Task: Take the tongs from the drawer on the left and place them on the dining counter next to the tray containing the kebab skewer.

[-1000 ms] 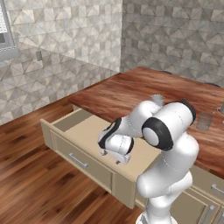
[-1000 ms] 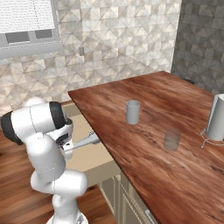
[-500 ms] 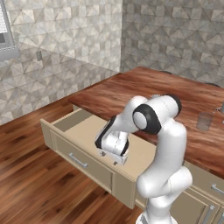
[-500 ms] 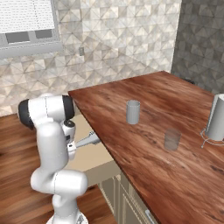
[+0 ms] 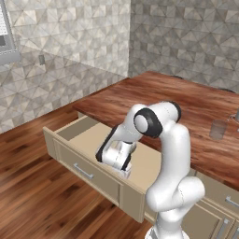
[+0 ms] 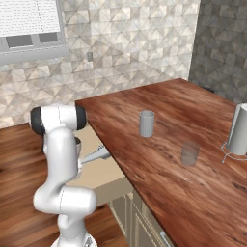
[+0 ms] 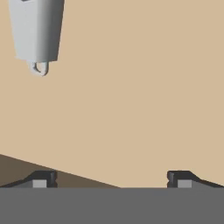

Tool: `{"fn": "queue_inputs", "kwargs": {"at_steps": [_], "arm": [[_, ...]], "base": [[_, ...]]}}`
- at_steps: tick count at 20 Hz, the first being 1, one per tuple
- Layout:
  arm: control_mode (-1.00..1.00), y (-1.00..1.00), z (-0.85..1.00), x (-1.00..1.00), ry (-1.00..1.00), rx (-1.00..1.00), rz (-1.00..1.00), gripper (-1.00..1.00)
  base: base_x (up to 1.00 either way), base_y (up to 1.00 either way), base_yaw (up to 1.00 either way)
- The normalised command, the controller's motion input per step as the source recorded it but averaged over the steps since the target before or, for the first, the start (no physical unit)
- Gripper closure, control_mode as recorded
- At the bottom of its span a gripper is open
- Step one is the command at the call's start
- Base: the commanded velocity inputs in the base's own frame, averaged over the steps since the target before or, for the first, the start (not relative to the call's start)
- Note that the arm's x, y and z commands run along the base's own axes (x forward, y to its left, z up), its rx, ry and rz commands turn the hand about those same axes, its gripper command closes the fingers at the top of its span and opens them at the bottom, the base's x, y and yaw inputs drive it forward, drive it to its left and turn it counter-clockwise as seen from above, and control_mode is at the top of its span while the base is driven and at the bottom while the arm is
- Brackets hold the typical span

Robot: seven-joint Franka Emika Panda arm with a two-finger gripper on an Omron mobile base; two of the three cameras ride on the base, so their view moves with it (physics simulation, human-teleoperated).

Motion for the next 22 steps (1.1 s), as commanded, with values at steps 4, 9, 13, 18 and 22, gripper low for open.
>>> {"fn": "queue_inputs", "kwargs": {"at_steps": [4,9,13,18,22], "arm": [[-1.0,0.28,-0.21,0.0,0.0,0.0,0.0,-1.0],[-1.0,0.24,-0.05,-0.1,0.0,0.0,0.0,-1.0],[-1.0,0.26,-0.01,-0.24,0.0,0.0,0.0,-1.0],[-1.0,0.3,0.0,-0.34,0.0,0.0,0.0,-1.0],[-1.0,0.35,0.0,-0.4,0.0,0.0,0.0,-1.0]], "base": [[0.0,0.0,0.0],[0.0,0.0,0.0],[0.0,0.0,0.0],[0.0,0.0,0.0],[0.0,0.0,0.0]]}}
